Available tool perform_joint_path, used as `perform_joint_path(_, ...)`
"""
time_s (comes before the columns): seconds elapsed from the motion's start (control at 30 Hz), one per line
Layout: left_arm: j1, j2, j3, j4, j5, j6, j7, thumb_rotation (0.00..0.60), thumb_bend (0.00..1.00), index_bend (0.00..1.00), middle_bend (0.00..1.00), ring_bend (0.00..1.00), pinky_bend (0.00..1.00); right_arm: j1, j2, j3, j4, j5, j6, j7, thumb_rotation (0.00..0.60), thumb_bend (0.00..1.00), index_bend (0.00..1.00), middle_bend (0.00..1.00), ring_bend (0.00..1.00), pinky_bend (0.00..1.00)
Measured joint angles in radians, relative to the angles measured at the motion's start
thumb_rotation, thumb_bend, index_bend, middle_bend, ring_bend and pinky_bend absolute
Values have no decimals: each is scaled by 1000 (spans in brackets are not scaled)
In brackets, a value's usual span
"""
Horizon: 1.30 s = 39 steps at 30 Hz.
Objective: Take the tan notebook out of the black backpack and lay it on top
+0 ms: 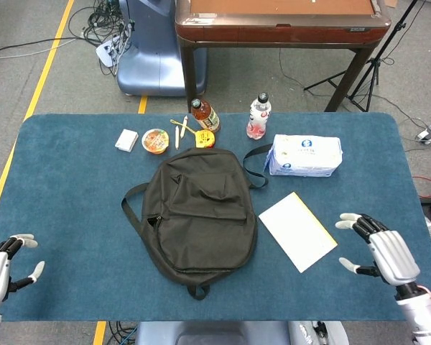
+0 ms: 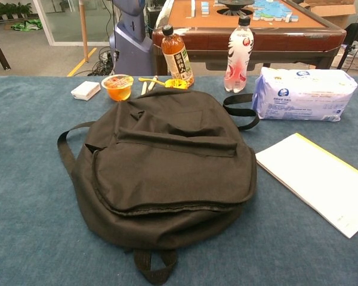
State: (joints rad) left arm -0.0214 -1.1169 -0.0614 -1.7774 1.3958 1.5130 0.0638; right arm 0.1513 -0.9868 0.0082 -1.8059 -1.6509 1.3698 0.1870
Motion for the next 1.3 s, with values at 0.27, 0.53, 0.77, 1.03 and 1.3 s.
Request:
perform_joint_path(0.27, 3, 1, 1, 2, 3, 3, -4, 600, 241, 412, 318, 314, 301, 122, -9, 13, -81, -43, -160, -78, 600, 25, 262, 189, 109, 293)
perform_joint_path(0.53, 3, 0, 5, -3, 10, 3, 1, 600, 241, 412, 318, 314, 301, 284, -98, 55, -138, 27, -396, -192, 600, 0, 30, 16, 0, 103)
perform_joint_path(0.77, 10, 3, 9, -6, 7, 8, 6, 600, 241, 412, 318, 314, 301, 419, -254, 104, -126, 170, -538, -304, 600, 0, 0, 0, 0, 79)
perform_joint_path(1.03, 13, 1, 12, 0, 3, 5, 1, 600, 241, 412, 318, 314, 301, 525, -400, 129, -74, 301, -613, -426, 600, 0, 0, 0, 0, 65)
perform_joint_path(1.3, 16, 1, 15, 5, 3, 3, -7, 600, 241, 413, 318, 315, 301, 588, -511, 129, -17, 376, -622, -532, 600, 0, 0, 0, 0, 62)
